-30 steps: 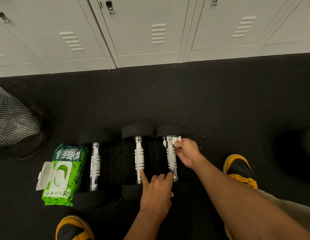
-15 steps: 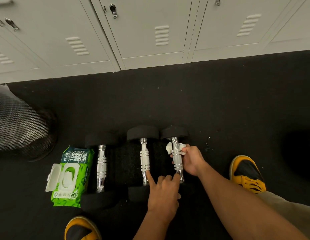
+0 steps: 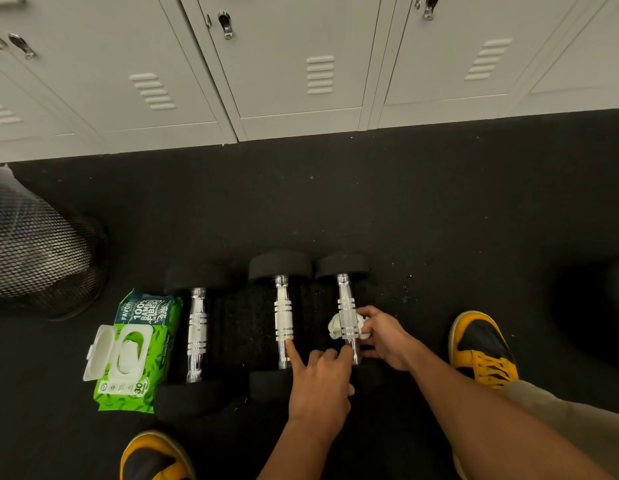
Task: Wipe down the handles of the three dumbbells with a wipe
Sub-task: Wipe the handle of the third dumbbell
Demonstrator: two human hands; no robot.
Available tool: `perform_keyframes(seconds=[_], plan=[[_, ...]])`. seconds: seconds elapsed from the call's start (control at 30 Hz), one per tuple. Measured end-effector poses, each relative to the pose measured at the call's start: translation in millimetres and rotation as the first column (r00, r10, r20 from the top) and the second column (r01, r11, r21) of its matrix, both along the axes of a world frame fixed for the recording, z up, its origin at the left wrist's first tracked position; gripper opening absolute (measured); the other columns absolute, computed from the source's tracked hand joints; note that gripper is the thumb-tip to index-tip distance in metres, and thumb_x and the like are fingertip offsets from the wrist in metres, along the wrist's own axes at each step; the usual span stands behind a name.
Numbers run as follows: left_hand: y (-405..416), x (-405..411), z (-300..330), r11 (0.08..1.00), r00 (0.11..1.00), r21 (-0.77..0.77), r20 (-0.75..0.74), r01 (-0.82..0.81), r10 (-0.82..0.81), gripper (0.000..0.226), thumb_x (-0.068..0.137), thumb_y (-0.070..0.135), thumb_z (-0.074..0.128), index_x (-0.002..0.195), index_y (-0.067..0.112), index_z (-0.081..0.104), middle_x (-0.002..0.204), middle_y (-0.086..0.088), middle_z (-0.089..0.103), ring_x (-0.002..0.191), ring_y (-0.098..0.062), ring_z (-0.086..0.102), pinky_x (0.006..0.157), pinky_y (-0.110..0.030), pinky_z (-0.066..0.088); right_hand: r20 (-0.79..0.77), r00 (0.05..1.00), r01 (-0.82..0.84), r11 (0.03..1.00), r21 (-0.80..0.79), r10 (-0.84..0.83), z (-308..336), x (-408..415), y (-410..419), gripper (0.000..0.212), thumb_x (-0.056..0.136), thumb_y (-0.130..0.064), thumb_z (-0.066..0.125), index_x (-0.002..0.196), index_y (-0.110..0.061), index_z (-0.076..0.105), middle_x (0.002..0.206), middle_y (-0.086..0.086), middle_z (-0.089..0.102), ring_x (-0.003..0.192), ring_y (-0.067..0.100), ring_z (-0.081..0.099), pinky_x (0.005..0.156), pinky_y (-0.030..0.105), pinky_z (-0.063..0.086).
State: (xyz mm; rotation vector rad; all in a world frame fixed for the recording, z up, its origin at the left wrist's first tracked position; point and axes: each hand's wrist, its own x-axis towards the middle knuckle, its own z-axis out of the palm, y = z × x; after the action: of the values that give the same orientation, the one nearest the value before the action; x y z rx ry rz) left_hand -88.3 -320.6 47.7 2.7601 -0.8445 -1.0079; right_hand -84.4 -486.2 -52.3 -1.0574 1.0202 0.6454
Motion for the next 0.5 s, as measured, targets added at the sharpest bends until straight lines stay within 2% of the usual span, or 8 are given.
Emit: perform_keyframes(seconds=[0.1,0.2,0.3,0.37,0.43,0.5], plan=[[0,-1,-2,1.0,1.0,-0.002,0.006,0.004,-0.004,0.042,0.091,0.025,0.06,0.129,0.025,0.041,0.119,0.002,0.057,0.121,-0.023,0.049,0.114,-0.066,-0.005,0.011,0.998,-0.058,0.997,0.053,0.057,-2,-3,-5,0.053,0.083,0.005,0.037,0.122,-0.021,0.062,0.114,0.014,0.07,0.103,0.03,0.067,0.079,0.042,0.056],[-2,-1,-2,1.0,1.0,0.0,0.0,0.016,-0.016,0.043,0.092,0.026,0.059,0.131,0.025,0.04,0.122,0.002,0.057,0.123,-0.023,0.048,0.114,-0.066,-0.005,-0.024,0.961,-0.276,0.961,-0.028,0.275,1,4,-13,0.053,0.079,0.004,0.043,0.119,-0.021,0.068,0.111,0.009,0.073,0.105,0.025,0.068,0.09,0.044,0.055],[-4,-1,-1,0.999,0.999,0.011,-0.006,0.033,-0.033,0.045,0.093,0.027,0.058,0.133,0.025,0.039,0.124,0.001,0.056,0.124,-0.023,0.047,0.114,-0.067,-0.005,-0.087,0.832,-0.555,0.821,-0.134,0.548,12,10,-17,0.037,0.077,0.001,0.05,0.1,-0.02,0.072,0.103,0.005,0.072,0.099,0.019,0.066,0.081,0.036,0.052],[-5,-2,-1,0.999,0.999,0.02,0.0,0.042,-0.042,0.046,0.093,0.027,0.058,0.134,0.025,0.038,0.125,0.001,0.055,0.125,-0.023,0.047,0.114,-0.066,-0.004,-0.118,0.777,-0.63,0.761,-0.157,0.619,20,9,-17,0.027,0.078,0.0,0.053,0.087,-0.019,0.069,0.099,0.004,0.071,0.095,0.017,0.064,0.076,0.033,0.05],[-6,-3,-1,0.999,0.999,0.023,0.006,0.042,-0.042,0.049,0.093,0.027,0.059,0.137,0.025,0.036,0.126,0.0,0.054,0.125,-0.024,0.048,0.116,-0.065,-0.003,-0.126,0.764,-0.645,0.742,-0.183,0.633,25,6,-17,0.025,0.08,0.0,0.054,0.088,-0.019,0.068,0.101,0.004,0.068,0.096,0.017,0.063,0.074,0.031,0.05],[-6,-4,-2,0.999,0.999,0.015,-0.003,0.039,-0.039,0.054,0.093,0.025,0.059,0.141,0.025,0.033,0.129,-0.001,0.053,0.126,-0.023,0.047,0.118,-0.06,0.002,-0.128,0.758,-0.651,0.729,-0.211,0.639,31,3,-18,0.029,0.083,-0.001,0.055,0.101,-0.018,0.07,0.109,0.003,0.066,0.101,0.016,0.062,0.072,0.029,0.051]])
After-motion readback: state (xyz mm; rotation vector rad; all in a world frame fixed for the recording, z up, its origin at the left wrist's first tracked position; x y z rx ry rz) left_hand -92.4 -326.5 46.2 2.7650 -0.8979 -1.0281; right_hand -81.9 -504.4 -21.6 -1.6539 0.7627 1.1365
